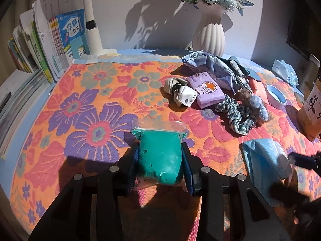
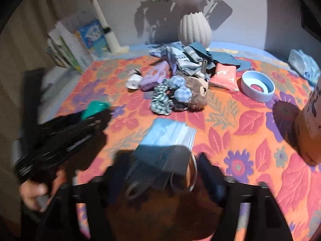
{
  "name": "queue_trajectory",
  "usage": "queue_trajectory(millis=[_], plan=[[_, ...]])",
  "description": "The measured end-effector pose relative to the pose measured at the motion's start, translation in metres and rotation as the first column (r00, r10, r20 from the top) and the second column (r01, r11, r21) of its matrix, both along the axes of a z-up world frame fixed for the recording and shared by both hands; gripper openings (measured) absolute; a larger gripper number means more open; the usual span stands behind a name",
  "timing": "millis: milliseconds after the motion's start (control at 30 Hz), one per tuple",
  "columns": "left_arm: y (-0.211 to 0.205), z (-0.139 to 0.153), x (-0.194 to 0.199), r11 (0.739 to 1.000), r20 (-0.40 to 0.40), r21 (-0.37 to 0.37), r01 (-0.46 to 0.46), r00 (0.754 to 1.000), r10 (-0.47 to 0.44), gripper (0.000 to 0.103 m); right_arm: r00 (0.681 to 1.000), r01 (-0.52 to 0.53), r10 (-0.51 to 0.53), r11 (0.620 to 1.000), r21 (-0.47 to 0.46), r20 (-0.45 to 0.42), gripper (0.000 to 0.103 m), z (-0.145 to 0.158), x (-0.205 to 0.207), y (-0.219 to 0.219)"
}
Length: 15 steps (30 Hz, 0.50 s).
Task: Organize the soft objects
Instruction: 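Lift the green bag with the left gripper while the right lifts the blue mask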
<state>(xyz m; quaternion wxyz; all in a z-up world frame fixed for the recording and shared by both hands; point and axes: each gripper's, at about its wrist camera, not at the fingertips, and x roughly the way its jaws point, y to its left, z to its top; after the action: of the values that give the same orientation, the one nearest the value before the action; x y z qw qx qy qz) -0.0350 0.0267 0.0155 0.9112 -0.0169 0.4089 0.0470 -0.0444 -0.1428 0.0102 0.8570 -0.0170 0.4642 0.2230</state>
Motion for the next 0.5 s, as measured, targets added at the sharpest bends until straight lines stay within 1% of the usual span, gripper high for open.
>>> queue_trajectory(millis=[33,133,167,200,233,300,333,367,400,467,500], plan=[[0.0,0.0,-0.001,1.0,0.003,-0.004,0.003,1.0,-0.003,0.036,1.0,0.001,-0.001,0.999,-0.034,-0.003,0.095,-0.006,0.003,0.006],[0.0,0.002,-0.003,1.0,0.016,-0.011,0.015,1.0,-0.014,0.036,1.0,-0.001,0.001,0.998,-0.055,-0.005,0.093,-0.015,0.01,0.016],[-0.001,0.002,-0.004,1.0,0.017,-0.011,0.019,1.0,-0.019,0.036,1.0,0.008,-0.007,0.997,-0.075,0.012,0.085,-0.016,0.01,0.018],[-0.001,0.002,-0.003,1.0,0.017,-0.01,0.02,1.0,-0.02,0.036,0.999,0.017,-0.013,0.994,-0.109,0.032,0.069,-0.016,0.009,0.02],[-0.002,0.002,-0.004,1.0,0.019,-0.004,0.019,1.0,-0.019,0.036,0.999,0.015,-0.008,0.99,-0.142,0.05,0.062,-0.015,0.007,0.022],[-0.004,0.003,-0.005,1.0,0.024,0.008,0.02,1.0,-0.02,0.036,0.997,-0.003,0.014,0.987,-0.159,0.069,0.037,-0.013,0.003,0.024],[-0.004,0.003,-0.005,1.0,0.024,0.012,0.022,0.999,-0.023,0.036,0.998,-0.009,0.02,0.988,-0.151,0.066,0.03,-0.012,0.002,0.023],[-0.006,0.004,-0.006,1.0,0.025,0.018,0.024,0.999,-0.024,0.036,0.998,-0.009,0.019,0.989,-0.145,0.064,0.022,-0.011,0.001,0.022],[-0.007,0.006,-0.007,0.999,0.029,0.027,0.026,0.999,-0.027,0.036,0.998,-0.006,0.014,0.991,-0.135,0.058,0.018,-0.01,0.001,0.018],[-0.011,0.01,-0.011,0.999,0.04,0.025,0.036,0.998,-0.037,0.036,0.999,0.011,-0.006,0.993,-0.117,0.042,0.016,-0.007,-0.001,0.008],[-0.013,0.012,-0.014,0.999,0.048,0.009,0.044,0.998,-0.045,0.036,0.999,0.024,-0.018,0.993,-0.12,0.044,0.015,-0.006,-0.002,0.005]])
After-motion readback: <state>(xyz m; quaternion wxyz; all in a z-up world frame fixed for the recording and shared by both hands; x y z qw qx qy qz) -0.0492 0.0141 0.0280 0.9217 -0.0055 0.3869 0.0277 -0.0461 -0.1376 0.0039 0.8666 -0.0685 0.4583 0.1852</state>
